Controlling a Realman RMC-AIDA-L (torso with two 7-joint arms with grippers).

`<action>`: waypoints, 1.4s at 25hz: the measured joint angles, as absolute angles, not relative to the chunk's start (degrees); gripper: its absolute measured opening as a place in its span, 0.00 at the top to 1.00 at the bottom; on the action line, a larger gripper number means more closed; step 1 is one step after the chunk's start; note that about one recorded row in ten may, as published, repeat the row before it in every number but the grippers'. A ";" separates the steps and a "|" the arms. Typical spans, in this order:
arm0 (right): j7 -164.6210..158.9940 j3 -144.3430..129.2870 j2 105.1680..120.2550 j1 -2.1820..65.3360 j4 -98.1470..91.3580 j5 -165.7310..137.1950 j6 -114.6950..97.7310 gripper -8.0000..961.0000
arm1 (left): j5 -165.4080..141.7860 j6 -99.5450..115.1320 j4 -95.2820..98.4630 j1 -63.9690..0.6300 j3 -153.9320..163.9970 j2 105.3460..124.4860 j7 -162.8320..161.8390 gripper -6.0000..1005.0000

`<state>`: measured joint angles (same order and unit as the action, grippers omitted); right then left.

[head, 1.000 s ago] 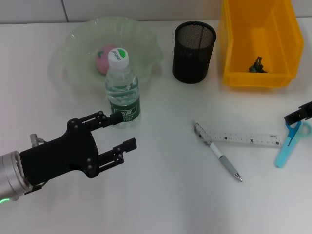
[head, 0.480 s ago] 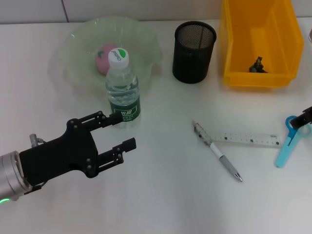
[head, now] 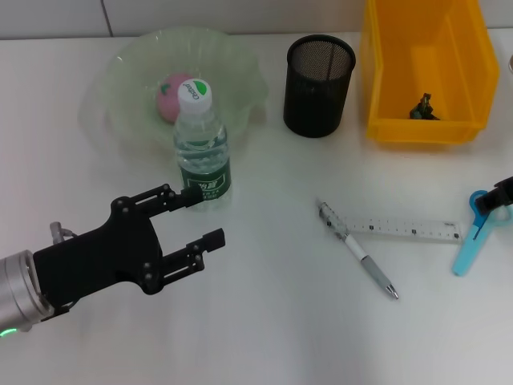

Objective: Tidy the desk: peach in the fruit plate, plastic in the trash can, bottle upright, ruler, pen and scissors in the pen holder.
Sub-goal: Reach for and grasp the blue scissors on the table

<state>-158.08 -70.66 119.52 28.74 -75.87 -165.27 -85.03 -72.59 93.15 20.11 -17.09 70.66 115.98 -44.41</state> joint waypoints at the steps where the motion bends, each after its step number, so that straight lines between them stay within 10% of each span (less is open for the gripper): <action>1: -158.08 -70.66 119.52 28.74 -75.87 -165.27 -85.03 0.22 | -72.59 93.15 20.11 -17.09 70.66 115.98 -44.41 0.37; 35: -155.96 -75.83 119.33 28.28 -71.43 -161.74 -76.72 0.23 | -72.59 93.25 20.17 -17.27 70.53 116.33 -44.45 0.37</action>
<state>-155.96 -75.83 119.33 28.28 -71.43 -161.74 -76.72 -72.59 93.25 20.17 -17.27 70.53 116.33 -44.45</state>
